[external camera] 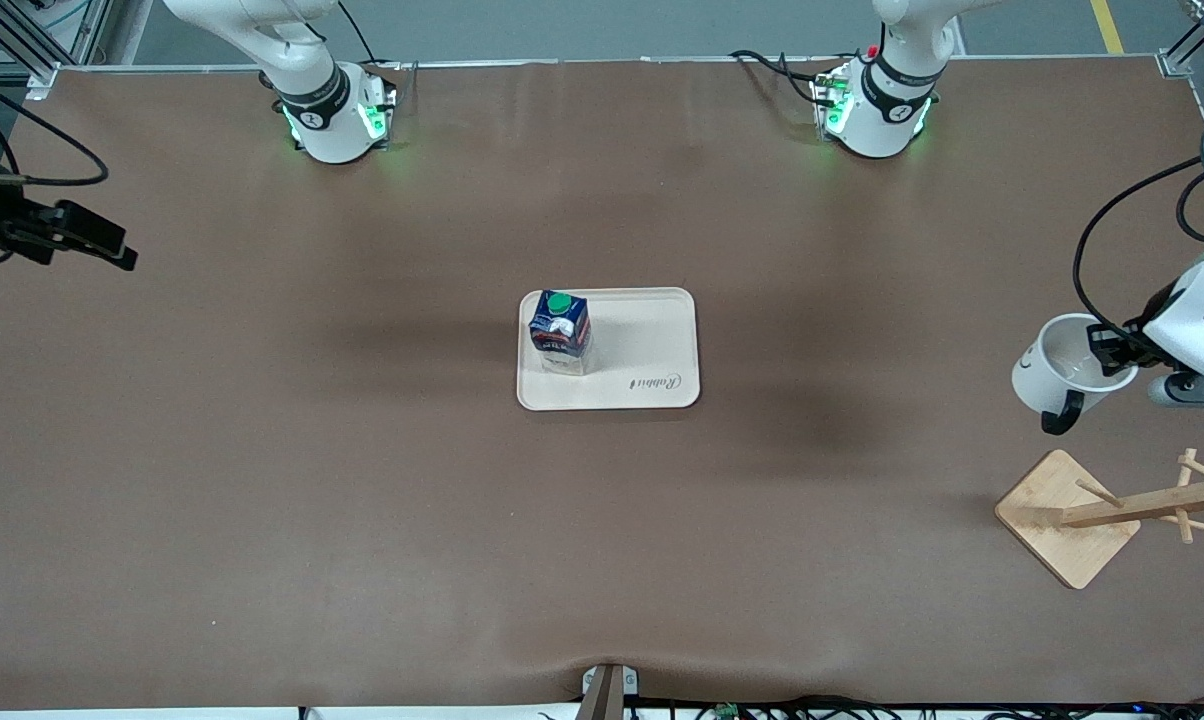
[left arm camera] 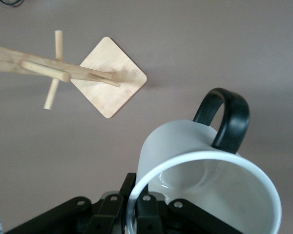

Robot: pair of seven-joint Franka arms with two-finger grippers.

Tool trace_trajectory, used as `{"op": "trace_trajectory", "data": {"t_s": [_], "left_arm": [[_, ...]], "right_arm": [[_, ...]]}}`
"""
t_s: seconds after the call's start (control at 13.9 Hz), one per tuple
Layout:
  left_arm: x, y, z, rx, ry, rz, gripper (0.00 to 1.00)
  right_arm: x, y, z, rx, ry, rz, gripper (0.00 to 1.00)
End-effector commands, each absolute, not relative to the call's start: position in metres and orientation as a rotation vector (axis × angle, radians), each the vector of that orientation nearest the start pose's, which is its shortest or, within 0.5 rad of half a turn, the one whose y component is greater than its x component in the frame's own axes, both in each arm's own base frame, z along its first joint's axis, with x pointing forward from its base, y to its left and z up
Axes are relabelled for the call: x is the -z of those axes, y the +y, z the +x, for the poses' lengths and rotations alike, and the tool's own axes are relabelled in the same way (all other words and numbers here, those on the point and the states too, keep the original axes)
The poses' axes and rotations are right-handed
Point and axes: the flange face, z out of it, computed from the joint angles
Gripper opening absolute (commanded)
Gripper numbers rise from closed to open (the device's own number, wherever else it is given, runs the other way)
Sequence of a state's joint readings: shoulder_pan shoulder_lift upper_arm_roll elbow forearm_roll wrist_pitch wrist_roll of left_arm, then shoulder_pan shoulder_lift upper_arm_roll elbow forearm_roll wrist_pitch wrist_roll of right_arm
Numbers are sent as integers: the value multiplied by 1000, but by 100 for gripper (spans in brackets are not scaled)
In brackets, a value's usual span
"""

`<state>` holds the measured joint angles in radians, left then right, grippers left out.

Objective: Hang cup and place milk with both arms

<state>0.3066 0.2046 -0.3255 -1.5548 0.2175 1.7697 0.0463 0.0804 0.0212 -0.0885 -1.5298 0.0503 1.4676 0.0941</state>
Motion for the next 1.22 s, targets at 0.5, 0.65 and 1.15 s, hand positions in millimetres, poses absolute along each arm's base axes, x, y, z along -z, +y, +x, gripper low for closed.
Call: {"op": "trace_trajectory", "data": {"t_s": [0.5,0.65,1.15], "left_arm": [[-524,121,668,67,238,-3018,0],[-518,125,672,67,230,-3031,0],[-513,155,670,91,225,-3053,0]], "right_arm": [[-540,155,554,-456,-195,-3057,100],[-510,189,559,-514,-80,-3094,100],[-493,240,566,-440,228,-2981,100]]}}
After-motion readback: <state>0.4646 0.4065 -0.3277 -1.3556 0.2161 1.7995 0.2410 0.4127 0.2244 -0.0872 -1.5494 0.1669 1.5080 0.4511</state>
